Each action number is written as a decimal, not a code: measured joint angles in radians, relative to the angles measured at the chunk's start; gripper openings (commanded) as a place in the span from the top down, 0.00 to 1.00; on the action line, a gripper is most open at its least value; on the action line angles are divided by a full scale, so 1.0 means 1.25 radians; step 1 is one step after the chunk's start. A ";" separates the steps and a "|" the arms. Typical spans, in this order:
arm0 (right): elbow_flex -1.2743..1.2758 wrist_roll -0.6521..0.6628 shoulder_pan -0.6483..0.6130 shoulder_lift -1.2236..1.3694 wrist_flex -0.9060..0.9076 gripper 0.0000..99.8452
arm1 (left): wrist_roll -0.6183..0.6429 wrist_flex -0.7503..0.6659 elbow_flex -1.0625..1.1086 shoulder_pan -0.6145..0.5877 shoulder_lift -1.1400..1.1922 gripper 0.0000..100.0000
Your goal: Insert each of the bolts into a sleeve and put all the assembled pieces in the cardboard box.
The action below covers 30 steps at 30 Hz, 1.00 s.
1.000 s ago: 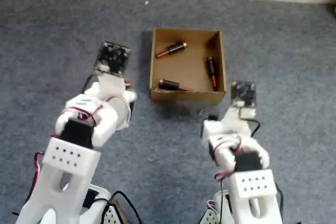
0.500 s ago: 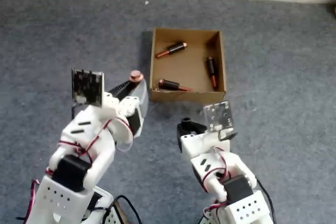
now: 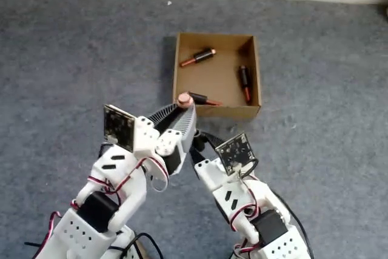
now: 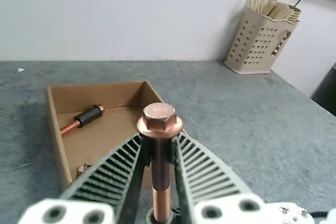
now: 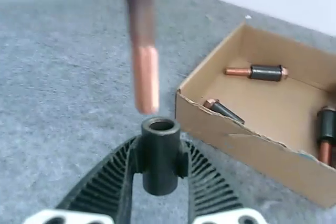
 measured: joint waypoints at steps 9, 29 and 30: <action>0.000 0.000 -0.010 0.000 -0.007 0.99 | 0.000 -0.034 0.037 0.017 -0.006 0.99; 0.000 0.002 0.025 0.002 -0.006 0.99 | 0.000 -0.047 0.083 0.016 -0.017 0.99; 0.000 0.002 0.025 0.002 -0.006 0.99 | 0.000 -0.047 0.083 0.016 -0.017 0.99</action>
